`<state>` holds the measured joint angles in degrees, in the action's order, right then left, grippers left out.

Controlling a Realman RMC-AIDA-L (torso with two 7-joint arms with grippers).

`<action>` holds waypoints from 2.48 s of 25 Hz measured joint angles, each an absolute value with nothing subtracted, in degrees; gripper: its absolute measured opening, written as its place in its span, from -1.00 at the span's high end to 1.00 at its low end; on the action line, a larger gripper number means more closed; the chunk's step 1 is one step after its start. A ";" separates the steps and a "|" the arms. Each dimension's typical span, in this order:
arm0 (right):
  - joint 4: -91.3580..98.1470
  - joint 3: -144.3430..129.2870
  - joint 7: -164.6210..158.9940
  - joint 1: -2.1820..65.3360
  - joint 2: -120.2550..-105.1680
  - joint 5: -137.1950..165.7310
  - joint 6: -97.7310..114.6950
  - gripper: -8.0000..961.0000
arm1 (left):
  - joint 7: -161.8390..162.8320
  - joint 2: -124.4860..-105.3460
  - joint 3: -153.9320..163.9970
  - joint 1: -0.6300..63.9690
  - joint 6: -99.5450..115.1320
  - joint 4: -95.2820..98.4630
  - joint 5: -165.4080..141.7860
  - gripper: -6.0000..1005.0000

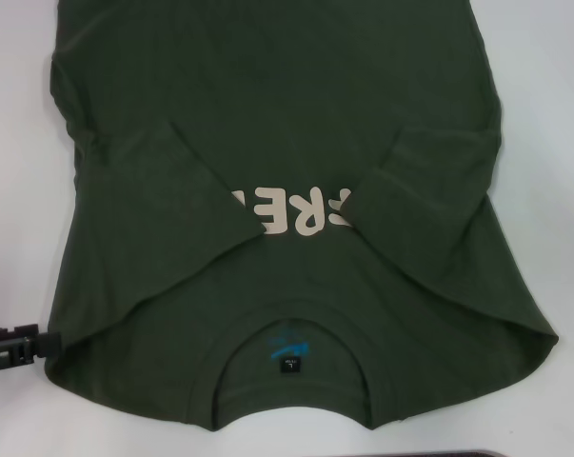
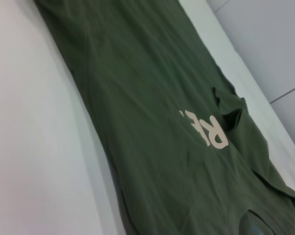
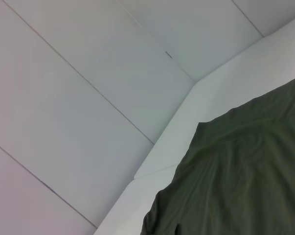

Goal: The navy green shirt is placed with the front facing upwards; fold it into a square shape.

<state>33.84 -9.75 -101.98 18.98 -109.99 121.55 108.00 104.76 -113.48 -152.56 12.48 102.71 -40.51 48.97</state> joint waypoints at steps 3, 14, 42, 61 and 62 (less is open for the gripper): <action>33.84 -9.75 -102.04 18.98 -109.89 121.55 108.03 -0.49 | 105.02 -113.50 -152.51 12.61 102.28 -40.51 48.36 -0.49; 33.84 -9.66 -102.04 19.19 -109.77 121.55 107.92 -0.47 | 106.46 -113.61 -151.91 13.43 100.80 -40.36 46.92 -0.48; 33.84 -8.96 -102.12 19.14 -109.68 121.55 107.84 -0.37 | 107.66 -114.29 -151.79 16.60 100.95 -40.34 43.29 -0.46; 33.84 -8.26 -102.12 19.06 -109.59 121.55 107.75 -0.37 | 108.63 -114.25 -151.70 18.75 101.34 -40.34 41.43 -0.46; 33.84 -8.26 -102.12 19.06 -109.59 121.55 107.75 -0.37 | 108.69 -114.25 -151.70 18.77 101.27 -40.34 41.41 -0.46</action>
